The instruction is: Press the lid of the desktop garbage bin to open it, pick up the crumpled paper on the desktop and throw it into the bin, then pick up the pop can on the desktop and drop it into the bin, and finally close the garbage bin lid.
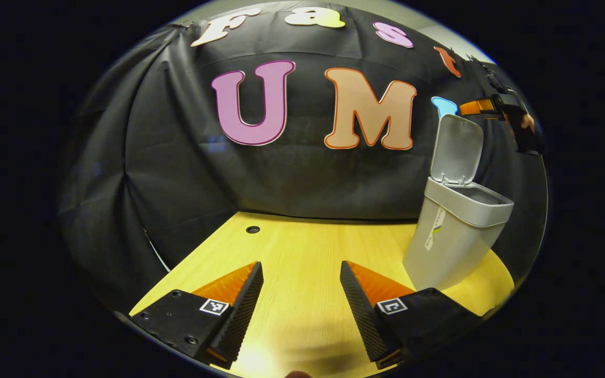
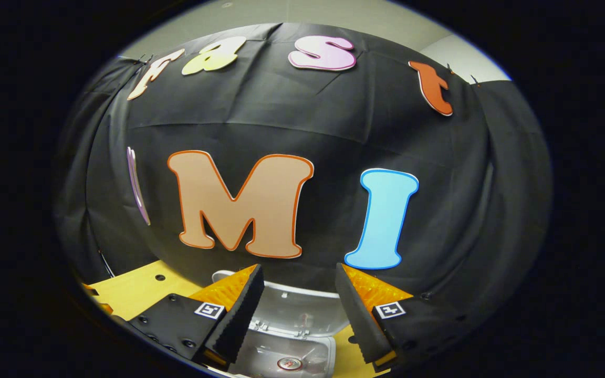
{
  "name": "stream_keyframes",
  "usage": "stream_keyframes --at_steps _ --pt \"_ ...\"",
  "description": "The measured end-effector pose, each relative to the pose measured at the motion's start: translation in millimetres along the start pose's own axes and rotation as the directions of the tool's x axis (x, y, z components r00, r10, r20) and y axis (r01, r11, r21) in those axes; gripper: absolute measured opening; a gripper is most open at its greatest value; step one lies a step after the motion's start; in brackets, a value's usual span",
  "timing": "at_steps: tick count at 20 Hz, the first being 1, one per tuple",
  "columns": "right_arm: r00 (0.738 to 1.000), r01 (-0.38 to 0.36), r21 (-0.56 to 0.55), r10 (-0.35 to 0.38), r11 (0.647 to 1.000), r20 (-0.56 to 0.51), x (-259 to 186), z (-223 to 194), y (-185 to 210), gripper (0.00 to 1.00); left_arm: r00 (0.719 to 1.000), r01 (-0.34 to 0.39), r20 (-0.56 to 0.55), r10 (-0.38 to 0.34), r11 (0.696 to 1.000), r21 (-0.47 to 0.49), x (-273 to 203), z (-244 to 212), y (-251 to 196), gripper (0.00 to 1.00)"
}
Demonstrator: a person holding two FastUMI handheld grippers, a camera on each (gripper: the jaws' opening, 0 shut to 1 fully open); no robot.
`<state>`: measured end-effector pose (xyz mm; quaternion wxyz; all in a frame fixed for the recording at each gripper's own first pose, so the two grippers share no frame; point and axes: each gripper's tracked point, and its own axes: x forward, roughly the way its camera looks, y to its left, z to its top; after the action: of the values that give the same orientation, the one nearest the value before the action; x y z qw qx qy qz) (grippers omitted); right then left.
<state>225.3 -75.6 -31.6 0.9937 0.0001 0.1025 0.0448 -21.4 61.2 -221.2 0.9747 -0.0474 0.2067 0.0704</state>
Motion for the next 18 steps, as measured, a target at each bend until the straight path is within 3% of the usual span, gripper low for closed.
stream_keyframes --at_steps 5,8,18 --pt "0.999 0.003 0.018 -0.002 1.000 -0.037 24.1 -9.0 5.2 0.92 0.999 -0.039 0.002 0.039 0.999 -0.007 -5.6 -1.8 15.5 0.86" --pt "0.999 -0.002 0.027 0.003 1.000 -0.045 22.0 -10.1 8.7 0.86 0.998 -0.053 0.018 0.053 0.999 0.005 -10.4 2.5 24.2 0.86" --pt "0.996 -0.015 0.067 0.021 0.998 -0.085 -43.3 -43.3 20.0 0.85 0.999 -0.018 0.048 0.015 0.998 0.057 -13.2 10.3 20.9 0.86"
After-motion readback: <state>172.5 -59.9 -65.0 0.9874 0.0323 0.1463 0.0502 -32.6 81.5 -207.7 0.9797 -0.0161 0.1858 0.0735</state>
